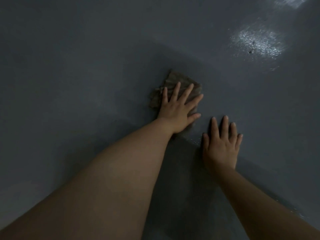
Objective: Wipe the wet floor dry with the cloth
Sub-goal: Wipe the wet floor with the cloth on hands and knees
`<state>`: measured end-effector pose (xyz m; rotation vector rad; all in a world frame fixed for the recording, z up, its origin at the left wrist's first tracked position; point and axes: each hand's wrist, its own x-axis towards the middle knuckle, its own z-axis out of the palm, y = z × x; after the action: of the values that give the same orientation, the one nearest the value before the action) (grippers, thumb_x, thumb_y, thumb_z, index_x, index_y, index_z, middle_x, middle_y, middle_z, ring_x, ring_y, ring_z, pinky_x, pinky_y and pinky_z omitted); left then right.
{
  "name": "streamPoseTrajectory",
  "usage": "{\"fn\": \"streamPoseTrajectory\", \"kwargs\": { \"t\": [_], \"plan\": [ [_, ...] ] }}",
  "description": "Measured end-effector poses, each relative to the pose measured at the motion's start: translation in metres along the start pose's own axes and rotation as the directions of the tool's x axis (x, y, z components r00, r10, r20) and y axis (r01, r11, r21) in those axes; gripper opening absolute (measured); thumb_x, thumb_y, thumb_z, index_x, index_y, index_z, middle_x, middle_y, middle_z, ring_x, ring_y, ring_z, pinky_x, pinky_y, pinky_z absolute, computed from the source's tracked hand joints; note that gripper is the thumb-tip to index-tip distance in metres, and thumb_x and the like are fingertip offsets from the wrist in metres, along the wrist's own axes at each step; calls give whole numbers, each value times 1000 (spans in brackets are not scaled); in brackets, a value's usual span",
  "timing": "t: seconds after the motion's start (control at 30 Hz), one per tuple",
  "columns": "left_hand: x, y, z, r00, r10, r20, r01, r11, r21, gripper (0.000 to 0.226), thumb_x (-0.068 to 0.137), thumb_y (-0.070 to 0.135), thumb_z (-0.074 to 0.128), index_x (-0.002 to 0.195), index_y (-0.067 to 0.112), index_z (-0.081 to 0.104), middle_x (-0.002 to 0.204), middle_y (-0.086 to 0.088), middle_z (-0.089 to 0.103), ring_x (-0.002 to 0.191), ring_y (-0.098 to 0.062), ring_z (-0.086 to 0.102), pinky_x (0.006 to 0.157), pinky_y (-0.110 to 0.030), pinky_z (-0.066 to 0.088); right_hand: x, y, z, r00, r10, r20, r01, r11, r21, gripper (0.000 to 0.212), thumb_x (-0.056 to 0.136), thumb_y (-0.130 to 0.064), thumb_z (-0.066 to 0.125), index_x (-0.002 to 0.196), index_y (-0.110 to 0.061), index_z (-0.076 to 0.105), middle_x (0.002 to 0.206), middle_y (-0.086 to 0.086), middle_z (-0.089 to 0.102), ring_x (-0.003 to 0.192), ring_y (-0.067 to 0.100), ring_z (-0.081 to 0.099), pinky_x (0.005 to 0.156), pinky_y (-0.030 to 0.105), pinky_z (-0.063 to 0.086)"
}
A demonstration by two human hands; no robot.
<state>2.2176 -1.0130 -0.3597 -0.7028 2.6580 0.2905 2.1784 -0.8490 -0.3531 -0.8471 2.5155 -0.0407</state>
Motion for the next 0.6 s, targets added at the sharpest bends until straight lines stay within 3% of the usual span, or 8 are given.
{"fn": "streamPoseTrajectory", "kwargs": {
  "t": [0.13, 0.23, 0.3, 0.37, 0.43, 0.47, 0.53, 0.6],
  "plan": [
    [9, -39, -9, 957, -290, -7, 286, 949, -134, 65, 94, 62, 26, 149, 41, -1, 158, 4, -15, 144, -31, -17, 110, -60, -9, 1, -1, 2, 1000, 2, -10, -2, 1000, -1, 59, 100, -44, 23, 152, -28, 1, 159, 5, -10, 145, 27, -12, 114, 42, -13],
    [-8, -77, -7, 840, -543, 2, 528, 816, -235, 65, 94, 61, 26, 150, 40, 0, 159, 3, -12, 145, -31, -14, 110, -60, -7, 0, -1, 2, 999, 3, -40, -2, 1000, 21, 58, 100, -43, 27, 152, -26, 5, 159, 6, -6, 146, 28, -9, 114, 42, -12],
    [-30, -103, 0, 703, -710, 48, 688, 661, -298, 65, 94, 61, 24, 150, 39, -1, 159, 2, -13, 144, -31, -15, 111, -62, -6, 0, -2, 3, 999, 2, -52, -1, 1000, 30, 58, 100, -42, 29, 152, -26, 8, 159, 6, -4, 146, 28, -7, 114, 43, -12],
    [-57, -121, 10, 505, -856, 110, 822, 437, -366, 64, 95, 62, 21, 150, 38, -1, 159, 1, -14, 144, -31, -15, 110, -64, -5, 0, -3, 3, 998, 4, -59, -2, 999, 35, 58, 100, -41, 30, 152, -25, 9, 160, 7, -3, 146, 29, -6, 115, 43, -11],
    [-77, -128, 19, 327, -930, 166, 877, 234, -419, 64, 95, 61, 20, 150, 38, -1, 159, 2, -13, 144, -32, -15, 109, -65, -5, 0, -3, 3, 999, 7, -47, -6, 1000, 22, 58, 100, -41, 28, 152, -25, 7, 159, 7, -5, 146, 29, -7, 115, 44, -10],
    [-81, -127, 22, 284, -941, 183, 886, 185, -424, 63, 95, 61, 19, 150, 38, -1, 159, 2, -14, 144, -32, -15, 109, -65, -6, 0, -3, 2, 999, 6, -46, -5, 1000, 21, 58, 100, -41, 28, 152, -24, 8, 159, 7, -5, 146, 29, -7, 115, 44, -9],
    [-79, -119, 23, 280, -941, 188, 889, 181, -421, 62, 96, 59, 18, 150, 37, -2, 158, 2, -15, 144, -32, -15, 110, -64, -6, 0, -5, 1, 998, 5, -55, -3, 1000, 29, 58, 100, -39, 31, 152, -23, 10, 160, 8, -3, 146, 30, -5, 115, 46, -8],
    [-72, -104, 21, 366, -920, 141, 867, 282, -411, 61, 97, 56, 19, 151, 35, 0, 158, 0, -15, 144, -33, -15, 110, -64, -6, 0, -7, 1, 999, 14, -52, -13, 999, 32, 58, 100, -38, 32, 152, -22, 11, 160, 8, -2, 146, 31, -4, 115, 46, -7]
  ]
}}
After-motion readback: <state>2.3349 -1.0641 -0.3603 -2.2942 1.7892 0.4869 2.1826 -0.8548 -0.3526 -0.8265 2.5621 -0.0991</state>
